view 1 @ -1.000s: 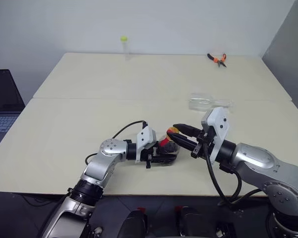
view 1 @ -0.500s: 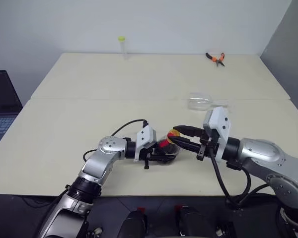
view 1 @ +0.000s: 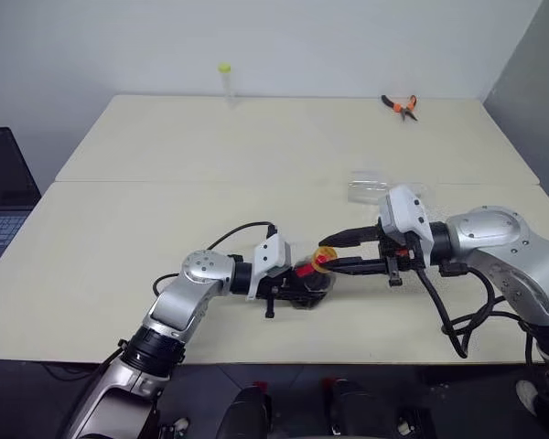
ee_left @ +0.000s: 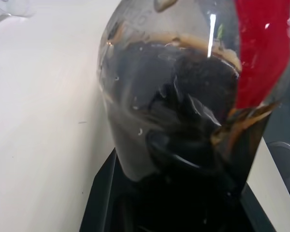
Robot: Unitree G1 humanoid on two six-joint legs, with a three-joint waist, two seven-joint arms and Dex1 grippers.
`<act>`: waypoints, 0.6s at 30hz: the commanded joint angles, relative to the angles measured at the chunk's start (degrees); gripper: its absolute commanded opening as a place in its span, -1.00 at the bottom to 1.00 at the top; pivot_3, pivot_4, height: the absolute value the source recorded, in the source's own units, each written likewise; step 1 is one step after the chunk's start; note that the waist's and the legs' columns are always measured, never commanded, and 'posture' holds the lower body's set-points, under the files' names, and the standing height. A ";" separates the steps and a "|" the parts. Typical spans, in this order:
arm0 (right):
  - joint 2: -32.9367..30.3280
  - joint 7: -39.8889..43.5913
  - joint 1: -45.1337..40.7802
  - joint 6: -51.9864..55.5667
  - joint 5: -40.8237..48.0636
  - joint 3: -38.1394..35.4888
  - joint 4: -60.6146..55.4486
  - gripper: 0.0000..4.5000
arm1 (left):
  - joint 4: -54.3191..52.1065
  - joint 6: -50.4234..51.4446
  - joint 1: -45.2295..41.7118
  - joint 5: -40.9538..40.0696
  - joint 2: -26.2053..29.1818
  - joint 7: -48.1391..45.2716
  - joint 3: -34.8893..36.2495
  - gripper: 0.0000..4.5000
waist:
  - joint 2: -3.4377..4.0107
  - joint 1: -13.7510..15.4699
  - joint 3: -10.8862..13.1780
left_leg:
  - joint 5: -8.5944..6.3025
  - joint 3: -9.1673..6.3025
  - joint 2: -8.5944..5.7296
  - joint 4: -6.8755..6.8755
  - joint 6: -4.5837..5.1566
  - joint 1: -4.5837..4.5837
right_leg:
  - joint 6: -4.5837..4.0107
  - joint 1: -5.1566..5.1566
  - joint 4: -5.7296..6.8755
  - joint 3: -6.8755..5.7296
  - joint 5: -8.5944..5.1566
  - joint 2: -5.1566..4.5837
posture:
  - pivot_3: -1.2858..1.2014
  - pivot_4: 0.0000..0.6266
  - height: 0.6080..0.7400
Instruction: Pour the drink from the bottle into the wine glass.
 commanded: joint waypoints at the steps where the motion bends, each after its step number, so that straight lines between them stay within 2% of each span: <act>1: 1.83 -8.72 4.47 6.74 7.02 -8.27 -6.58 0.27 | -3.24 -1.17 -0.21 -2.19 -1.41 2.28 3.06 -0.59 | 0.00 0.18 0.01 | 0.00 0.00 -0.01 0.00 0.00 -0.06 | -0.01 -0.08 0.02 0.02 0.00 -0.02 | 0.03 -0.52 1.00; 5: 6.59 -22.72 8.97 11.84 15.04 -15.48 -15.51 0.90 | -2.19 -2.18 -0.15 -1.26 -3.21 5.73 3.94 -0.59 | -0.01 0.43 0.01 | 0.01 0.01 -0.01 0.06 -0.01 -0.45 | -0.01 -0.51 0.17 0.06 0.01 -0.04 | 0.03 -0.52 1.00; 11: 13.61 -38.30 12.89 14.74 18.59 -13.70 -23.91 0.92 | 0.73 -4.01 -0.56 0.45 -5.14 9.32 3.80 -0.60 | -0.01 0.20 0.01 | 0.02 0.03 0.00 0.06 -0.02 -0.55 | -0.01 -0.62 0.21 0.07 0.02 -0.02 | 0.03 -0.52 1.00; 18: 18.47 -45.75 14.33 12.78 9.08 -7.92 -23.19 0.92 | 2.97 -4.93 -1.43 0.68 -5.24 9.25 3.38 -0.60 | -0.01 0.07 0.01 | 0.02 0.05 -0.01 0.12 -0.01 -0.54 | -0.01 -0.61 0.22 0.06 0.02 0.05 | 0.03 -0.52 1.00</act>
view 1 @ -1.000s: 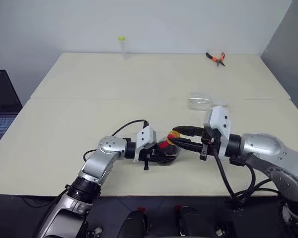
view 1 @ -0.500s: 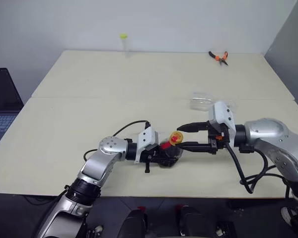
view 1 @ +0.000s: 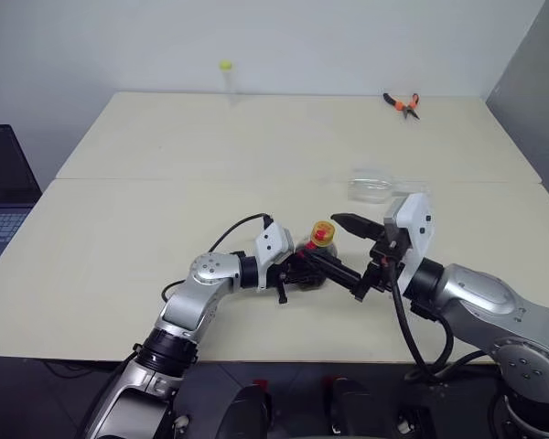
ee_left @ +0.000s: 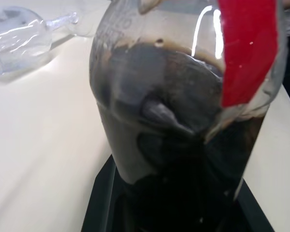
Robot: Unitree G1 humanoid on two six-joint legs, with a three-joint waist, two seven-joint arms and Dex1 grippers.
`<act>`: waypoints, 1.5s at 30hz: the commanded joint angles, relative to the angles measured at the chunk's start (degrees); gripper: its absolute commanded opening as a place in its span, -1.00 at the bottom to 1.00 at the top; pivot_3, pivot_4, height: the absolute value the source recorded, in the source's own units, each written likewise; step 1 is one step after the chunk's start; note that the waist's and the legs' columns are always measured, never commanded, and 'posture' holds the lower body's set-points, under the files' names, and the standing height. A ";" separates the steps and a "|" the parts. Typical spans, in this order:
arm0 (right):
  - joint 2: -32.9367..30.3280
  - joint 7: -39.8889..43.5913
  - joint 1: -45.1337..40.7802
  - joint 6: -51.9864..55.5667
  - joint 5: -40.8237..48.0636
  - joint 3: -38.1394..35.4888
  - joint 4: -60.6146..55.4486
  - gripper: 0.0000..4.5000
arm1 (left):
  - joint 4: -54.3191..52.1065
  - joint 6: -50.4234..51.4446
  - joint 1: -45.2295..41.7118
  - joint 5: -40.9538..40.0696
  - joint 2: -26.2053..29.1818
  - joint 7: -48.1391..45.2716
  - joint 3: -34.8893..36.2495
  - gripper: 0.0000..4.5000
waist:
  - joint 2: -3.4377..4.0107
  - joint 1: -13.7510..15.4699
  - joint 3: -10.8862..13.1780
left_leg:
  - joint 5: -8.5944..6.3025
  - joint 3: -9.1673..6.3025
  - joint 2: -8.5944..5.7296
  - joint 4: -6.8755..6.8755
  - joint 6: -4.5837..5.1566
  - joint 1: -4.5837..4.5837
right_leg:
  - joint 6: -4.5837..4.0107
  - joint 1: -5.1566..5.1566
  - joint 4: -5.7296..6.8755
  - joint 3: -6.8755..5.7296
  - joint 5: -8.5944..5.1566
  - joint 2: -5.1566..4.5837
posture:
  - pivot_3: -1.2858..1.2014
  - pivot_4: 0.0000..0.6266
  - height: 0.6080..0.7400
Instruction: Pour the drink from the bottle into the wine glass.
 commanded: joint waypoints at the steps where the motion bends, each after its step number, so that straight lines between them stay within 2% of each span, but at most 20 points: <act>1: 2.44 -3.18 0.38 -2.59 -4.80 1.90 -0.86 0.92 | -1.15 -1.88 -1.56 -0.59 -0.03 -1.00 0.95 -0.60 | 0.01 -0.01 -0.01 | 0.00 0.00 0.00 -0.01 0.00 0.00 | 0.00 0.00 0.00 0.00 0.00 0.00 | 0.03 -0.52 1.00; 7: 4.48 -3.35 1.25 -3.78 -8.73 3.25 0.00 0.92 | -1.56 -1.70 -1.39 -0.86 0.40 -2.47 0.64 -0.60 | 0.01 -0.03 -0.01 | 0.00 0.02 -0.02 -0.02 0.00 0.00 | 0.00 -0.01 0.01 0.01 0.00 0.00 | 0.03 -0.52 1.00; 8: 4.77 -3.33 1.32 -3.77 -9.10 3.36 0.12 0.84 | -1.60 -1.66 -1.39 -0.85 0.40 -2.54 0.64 -0.60 | 0.01 -0.03 -0.01 | 0.00 0.03 -0.03 -0.01 0.00 0.00 | 0.00 -0.01 0.01 0.01 0.00 0.01 | 0.03 -0.52 1.00; 10: 5.25 -3.32 1.37 -3.75 -9.67 3.54 0.26 0.67 | -1.70 -1.63 -1.37 -0.78 0.39 -2.66 0.63 -0.60 | 0.01 -0.04 -0.01 | 0.00 0.02 -0.03 -0.01 0.00 0.01 | -0.01 -0.01 0.02 0.01 0.00 0.01 | 0.03 -0.52 1.00; 17: 5.90 -2.77 1.58 -3.52 -11.59 4.33 0.06 -0.41 | -2.07 -1.41 -1.39 -0.80 0.24 -2.73 0.68 -0.60 | 0.01 -0.09 -0.01 | 0.00 0.00 0.00 -0.01 0.00 0.02 | -0.01 -0.01 0.05 0.00 0.01 0.01 | 0.03 -0.52 1.00; 18: 5.80 -2.62 1.64 -3.54 -11.73 4.37 -0.04 -0.46 | -2.09 -1.36 -1.41 -0.84 0.23 -2.72 0.68 -0.60 | 0.01 -0.10 -0.01 | 0.00 0.00 -0.01 -0.01 0.00 0.02 | -0.01 -0.01 0.05 0.00 0.01 0.01 | 0.03 -0.52 1.00; 24: 3.53 1.83 1.21 -3.62 -10.47 3.41 0.56 -0.46 | -3.15 0.08 -1.27 -2.27 0.94 -4.84 0.38 -0.60 | 0.02 -0.11 -0.01 | 0.00 0.01 -0.01 0.00 0.00 0.02 | -0.01 0.00 0.05 0.00 0.01 0.01 | 0.03 -0.52 1.00; 26: 0.56 7.16 0.12 -3.78 -8.95 2.72 1.92 -0.46 | -4.31 0.93 -1.10 -3.08 1.83 -6.73 -0.07 -0.60 | 0.01 -0.14 -0.01 | 0.00 0.02 -0.02 0.00 0.00 0.02 | -0.01 0.00 0.05 0.00 0.01 0.02 | 0.03 -0.52 1.00; 31: -10.17 26.93 -6.20 -6.10 -7.82 3.54 11.92 -0.46 | -6.66 2.47 -1.30 -4.34 3.42 -10.99 -1.10 -0.62 | 0.01 -0.20 -0.01 | 0.00 0.18 -0.06 0.01 0.03 0.09 | -0.01 0.05 0.03 0.00 0.01 0.15 | 0.03 -0.52 1.00; 34: -12.53 34.03 -9.98 -6.77 -8.42 5.34 17.61 -0.46 | -7.36 3.09 -1.33 -4.53 3.69 -11.89 -1.19 -0.63 | 0.01 -0.18 -0.01 | 0.00 0.21 -0.03 0.01 0.04 0.09 | -0.01 0.07 0.05 -0.05 0.01 0.16 | 0.03 -0.52 1.00; 37: -12.79 38.24 -12.71 -7.10 -8.61 6.76 20.57 -0.46 | -8.35 3.75 -0.86 -4.75 4.14 -12.25 -1.08 -0.64 | 0.01 -0.23 -0.01 | 0.00 0.20 0.00 0.01 0.04 0.08 | -0.02 0.05 0.09 -0.04 0.01 0.15 | 0.03 -0.52 1.00; 41: -12.26 38.56 -12.68 -5.17 -6.73 5.92 19.85 -0.46 | -9.23 4.31 -0.01 -4.78 4.10 -11.29 -0.84 -0.65 | 0.01 -0.13 -0.01 | 0.00 0.10 0.00 0.01 0.03 0.06 | -0.03 0.04 0.07 -0.03 0.02 0.05 | 0.03 -0.52 1.00; 45: -10.66 32.76 -9.30 -3.37 -3.95 1.52 14.79 0.15 | -8.56 4.00 0.07 -4.29 2.91 -8.95 -0.10 -0.65 | 0.01 -0.01 -0.01 | 0.00 0.03 -0.05 0.03 0.03 0.02 | -0.03 0.04 0.05 -0.01 0.02 -0.07 | 0.03 -0.52 1.00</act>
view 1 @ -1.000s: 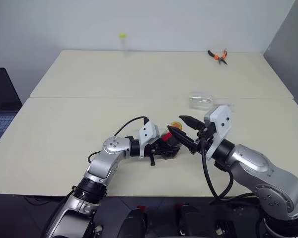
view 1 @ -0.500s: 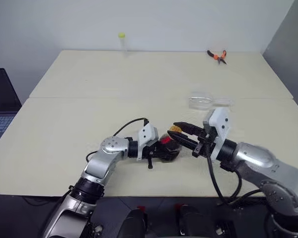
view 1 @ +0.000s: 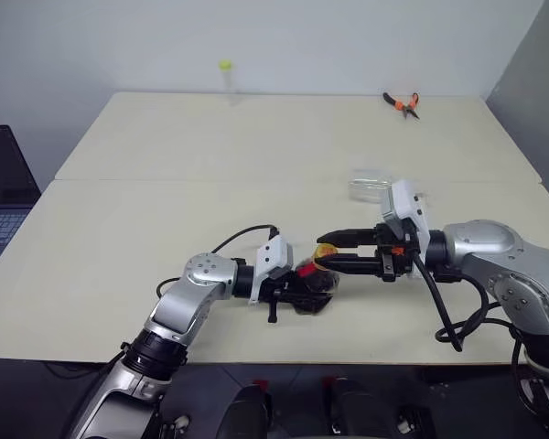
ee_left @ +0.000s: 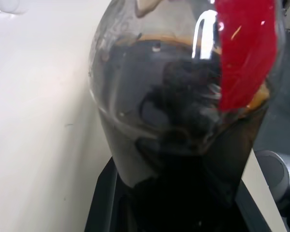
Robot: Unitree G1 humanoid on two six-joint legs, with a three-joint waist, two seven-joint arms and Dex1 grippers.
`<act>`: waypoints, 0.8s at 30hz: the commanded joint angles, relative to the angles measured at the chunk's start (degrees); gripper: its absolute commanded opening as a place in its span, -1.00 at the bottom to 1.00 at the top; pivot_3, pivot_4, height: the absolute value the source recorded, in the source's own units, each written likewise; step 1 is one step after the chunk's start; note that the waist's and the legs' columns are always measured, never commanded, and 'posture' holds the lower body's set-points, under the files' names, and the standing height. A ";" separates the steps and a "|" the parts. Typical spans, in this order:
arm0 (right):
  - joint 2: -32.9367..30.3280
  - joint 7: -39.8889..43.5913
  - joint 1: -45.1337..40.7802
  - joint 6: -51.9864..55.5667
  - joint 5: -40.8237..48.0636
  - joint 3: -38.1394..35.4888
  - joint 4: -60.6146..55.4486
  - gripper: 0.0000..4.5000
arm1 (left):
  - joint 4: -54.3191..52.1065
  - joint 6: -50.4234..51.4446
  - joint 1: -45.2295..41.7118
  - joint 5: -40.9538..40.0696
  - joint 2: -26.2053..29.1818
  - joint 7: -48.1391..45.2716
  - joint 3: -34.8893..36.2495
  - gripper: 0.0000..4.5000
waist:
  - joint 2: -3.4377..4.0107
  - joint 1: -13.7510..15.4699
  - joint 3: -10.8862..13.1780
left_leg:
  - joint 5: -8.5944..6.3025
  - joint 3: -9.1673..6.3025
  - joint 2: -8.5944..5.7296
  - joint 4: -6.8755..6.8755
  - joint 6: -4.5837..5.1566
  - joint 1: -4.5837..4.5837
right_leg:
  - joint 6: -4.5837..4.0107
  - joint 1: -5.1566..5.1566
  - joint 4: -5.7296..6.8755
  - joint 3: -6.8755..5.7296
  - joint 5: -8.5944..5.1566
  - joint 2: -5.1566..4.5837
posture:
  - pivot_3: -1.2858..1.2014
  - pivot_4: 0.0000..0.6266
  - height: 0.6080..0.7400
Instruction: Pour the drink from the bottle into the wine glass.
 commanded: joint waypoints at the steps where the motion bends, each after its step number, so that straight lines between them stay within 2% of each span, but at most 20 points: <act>1: 1.69 -6.79 3.56 1.57 2.98 -5.09 -7.22 0.31 | -2.99 -1.74 -0.48 -1.43 -1.06 1.57 1.91 -0.65 | 0.00 0.19 0.00 | 0.00 0.00 0.00 0.00 0.00 -0.02 | 0.00 -0.02 0.00 0.00 0.00 -0.02 | 0.03 -0.52 1.00; 4: 4.04 -14.90 6.47 2.61 5.19 -8.61 -14.79 0.77 | -2.68 -1.72 -0.52 -1.51 -1.47 2.65 2.27 -0.65 | 0.01 0.20 0.00 | 0.00 -0.05 0.00 -0.02 0.00 -0.05 | 0.00 -0.06 0.03 -0.01 0.00 -0.03 | 0.03 -0.52 1.00; 8: 7.99 -25.24 9.30 3.75 6.21 -8.87 -21.64 0.77 | -1.37 -2.44 -0.64 -0.81 -2.25 4.36 2.27 -0.65 | 0.01 0.04 -0.01 | 0.00 -0.04 0.01 0.00 -0.01 -0.02 | 0.01 -0.04 0.05 0.00 0.00 -0.01 | 0.03 -0.52 1.00; 13: 13.00 -33.52 9.53 2.44 -0.10 -3.81 -22.41 0.77 | 1.15 -3.69 -1.35 0.13 -3.32 6.09 1.99 -0.65 | 0.02 -0.10 -0.01 | 0.01 0.01 0.05 0.03 -0.01 0.07 | 0.01 -0.03 0.13 0.03 0.00 0.06 | 0.03 -0.52 1.00; 19: 15.38 -36.29 10.95 -0.37 -7.18 -1.10 -20.47 0.77 | 1.22 -3.91 -1.07 0.15 -3.36 6.09 1.59 -0.65 | 0.02 -0.10 -0.01 | 0.03 0.05 -0.02 0.05 -0.03 0.26 | 0.00 -0.04 0.50 0.09 -0.02 0.09 | 0.03 -0.52 1.00; 24: 15.13 -36.14 12.52 -1.07 -9.68 -2.78 -18.97 0.77 | 0.22 -3.46 -0.14 -0.07 -3.30 6.76 1.76 -0.65 | 0.02 -0.10 -0.01 | 0.03 0.11 -0.02 0.04 -0.03 0.35 | 0.00 -0.04 0.61 0.14 -0.02 0.09 | 0.03 -0.52 1.00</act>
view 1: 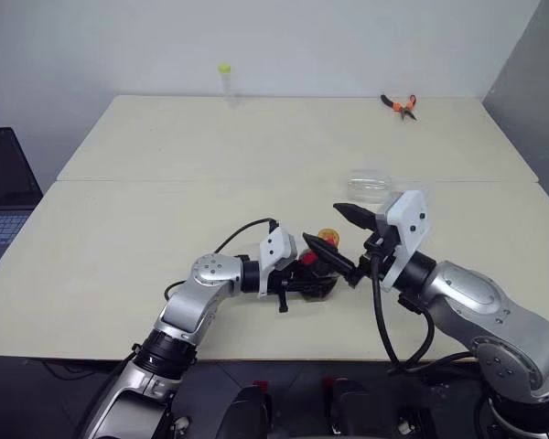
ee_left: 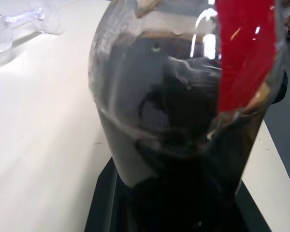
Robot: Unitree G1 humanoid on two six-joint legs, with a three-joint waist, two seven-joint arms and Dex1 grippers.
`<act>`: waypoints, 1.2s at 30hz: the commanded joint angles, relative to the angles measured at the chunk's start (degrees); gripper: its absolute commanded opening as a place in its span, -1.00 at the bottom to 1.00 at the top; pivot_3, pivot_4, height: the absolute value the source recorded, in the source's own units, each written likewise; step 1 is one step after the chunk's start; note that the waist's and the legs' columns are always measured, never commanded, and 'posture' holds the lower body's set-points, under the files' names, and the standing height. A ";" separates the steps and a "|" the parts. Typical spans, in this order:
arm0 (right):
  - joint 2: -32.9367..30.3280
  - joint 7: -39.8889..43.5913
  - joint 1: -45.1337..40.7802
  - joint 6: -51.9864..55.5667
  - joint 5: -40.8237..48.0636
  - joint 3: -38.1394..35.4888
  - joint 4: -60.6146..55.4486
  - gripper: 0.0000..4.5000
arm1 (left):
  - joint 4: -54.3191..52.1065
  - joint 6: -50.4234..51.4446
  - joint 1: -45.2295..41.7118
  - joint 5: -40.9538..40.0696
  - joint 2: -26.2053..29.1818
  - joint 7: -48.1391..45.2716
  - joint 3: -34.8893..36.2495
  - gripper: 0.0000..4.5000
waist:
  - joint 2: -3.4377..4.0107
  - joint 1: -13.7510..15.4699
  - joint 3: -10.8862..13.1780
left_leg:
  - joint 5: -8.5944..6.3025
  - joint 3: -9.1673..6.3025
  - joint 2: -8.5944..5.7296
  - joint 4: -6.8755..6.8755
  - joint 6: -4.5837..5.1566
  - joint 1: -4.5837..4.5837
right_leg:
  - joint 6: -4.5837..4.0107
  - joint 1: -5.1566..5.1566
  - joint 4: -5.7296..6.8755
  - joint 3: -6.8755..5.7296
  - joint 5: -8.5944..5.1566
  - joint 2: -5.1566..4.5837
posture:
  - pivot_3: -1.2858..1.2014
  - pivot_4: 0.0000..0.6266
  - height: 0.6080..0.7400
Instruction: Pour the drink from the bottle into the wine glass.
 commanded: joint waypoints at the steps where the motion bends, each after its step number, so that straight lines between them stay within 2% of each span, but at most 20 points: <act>1: -0.99 0.44 1.19 -1.47 -1.67 -1.82 -0.55 0.77 | -2.74 -0.88 0.14 -0.90 -0.25 0.43 1.09 -0.65 | 0.00 0.00 0.00 | 0.00 0.00 0.00 0.00 0.00 0.01 | 0.00 0.00 0.01 0.00 0.00 0.00 | 0.03 -0.52 1.00; 12: -7.39 4.90 7.00 -0.76 1.13 -10.99 -0.60 0.77 | -2.91 -0.54 0.30 -1.23 0.49 0.93 1.76 -0.65 | 0.00 -0.10 0.00 | 0.00 0.03 0.01 0.00 0.01 0.05 | 0.01 0.05 0.04 0.01 -0.01 0.03 | 0.03 -0.52 1.00; 16: -9.92 9.60 8.35 1.28 8.90 -12.99 -3.20 0.77 | -2.56 -0.65 0.14 -1.12 0.66 0.70 1.97 -0.65 | 0.00 -0.09 0.00 | 0.01 0.07 0.01 -0.02 0.02 0.09 | 0.01 0.06 0.07 0.02 -0.01 0.08 | 0.03 -0.52 1.00; 19: -9.73 9.04 6.59 2.72 12.23 -10.71 -5.23 0.77 | -2.18 -0.82 -0.14 -1.00 0.70 0.56 2.01 -0.65 | 0.00 -0.19 0.00 | 0.01 0.05 0.08 -0.04 0.02 0.11 | 0.00 0.06 0.09 0.02 -0.02 0.08 | 0.03 -0.52 1.00; 24: -5.12 3.06 -0.25 2.76 8.82 -4.74 -3.95 0.77 | -1.88 -1.06 -0.47 -0.83 0.67 0.29 1.82 -0.65 | 0.00 -0.18 0.00 | 0.03 0.06 0.08 -0.01 0.03 0.14 | 0.09 0.06 0.12 0.04 -0.07 0.09 | 0.03 -0.52 1.00; 29: -4.24 1.29 -3.76 1.73 2.55 -0.65 -1.22 0.77 | -1.81 -1.27 -0.47 -0.65 0.59 0.09 1.54 -0.65 | 0.00 -0.07 0.00 | 0.07 0.05 0.02 -0.01 0.02 0.12 | 0.07 0.06 0.10 0.03 -0.06 0.09 | 0.03 -0.52 1.00; 36: -6.65 3.48 -1.90 0.85 -0.23 -3.97 0.81 0.77 | -1.73 -1.56 -0.29 -0.36 0.64 0.00 1.73 -0.65 | 0.00 -0.01 0.00 | 0.07 0.03 -0.02 -0.07 0.02 0.07 | 0.00 0.03 0.06 0.01 -0.02 0.03 | 0.03 -0.52 1.00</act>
